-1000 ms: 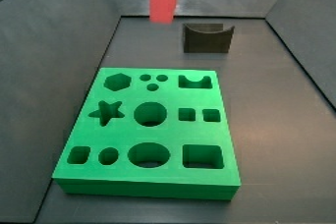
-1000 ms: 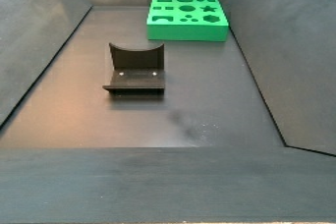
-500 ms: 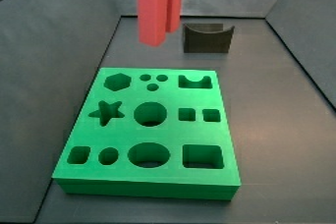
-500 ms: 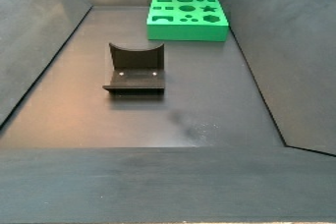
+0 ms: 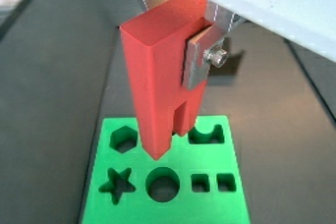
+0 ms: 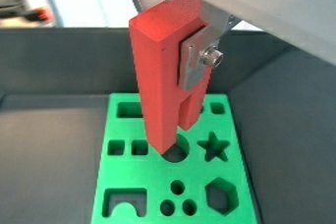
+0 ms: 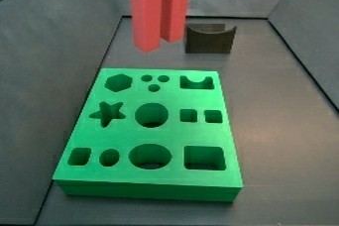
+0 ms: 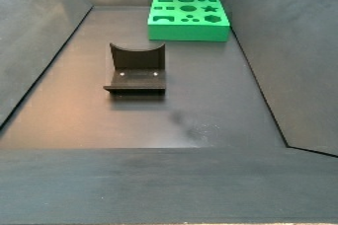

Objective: Pick up the double-square object. Move up. Move to above the board. Insert the double-square object.
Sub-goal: Insert the double-square object.

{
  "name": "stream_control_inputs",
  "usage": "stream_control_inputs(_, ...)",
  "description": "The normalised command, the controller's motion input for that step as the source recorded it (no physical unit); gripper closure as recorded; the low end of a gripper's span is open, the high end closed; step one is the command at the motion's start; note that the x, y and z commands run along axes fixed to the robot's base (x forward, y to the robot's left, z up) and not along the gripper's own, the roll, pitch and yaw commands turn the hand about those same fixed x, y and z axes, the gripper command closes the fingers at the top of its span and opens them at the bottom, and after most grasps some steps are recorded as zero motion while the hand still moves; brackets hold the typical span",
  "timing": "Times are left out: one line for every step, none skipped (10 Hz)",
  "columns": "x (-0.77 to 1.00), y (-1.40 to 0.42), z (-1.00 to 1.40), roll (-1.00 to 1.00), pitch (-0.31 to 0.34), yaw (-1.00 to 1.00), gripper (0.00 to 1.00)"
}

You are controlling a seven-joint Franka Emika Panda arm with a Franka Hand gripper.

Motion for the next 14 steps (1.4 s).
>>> stream_control_inputs(0.04,-0.03,-0.05,-0.07,0.0,-1.0,1.0)
stream_control_inputs(0.25,-0.05,-0.05,-0.08,0.0,-0.87,1.0)
stream_control_inputs(0.51,-0.09,-0.15,-0.04,0.0,-0.64,1.0)
stream_control_inputs(0.49,-0.11,-0.21,-0.01,0.0,-0.63,1.0)
stream_control_inputs(0.45,-0.09,-0.21,0.0,0.0,-0.67,1.0)
stream_control_inputs(0.47,-0.1,-0.2,-0.01,0.0,-0.65,1.0)
stream_control_inputs(0.4,-0.09,-0.19,-0.01,0.0,-0.72,1.0)
stream_control_inputs(0.02,-0.05,-0.12,-0.04,0.0,-1.0,1.0)
stream_control_inputs(0.02,-0.05,-0.13,-0.04,0.0,-1.0,1.0)
stream_control_inputs(0.02,-0.05,-0.13,-0.04,0.0,-1.0,1.0)
stream_control_inputs(0.02,-0.05,-0.14,-0.04,0.0,-1.0,1.0)
stream_control_inputs(0.04,-0.05,-0.16,-0.03,0.0,-1.0,1.0)
stream_control_inputs(0.49,-0.1,-0.23,-0.01,-0.011,-0.63,1.0)
stream_control_inputs(0.0,0.0,0.0,-0.04,0.05,-0.21,1.0)
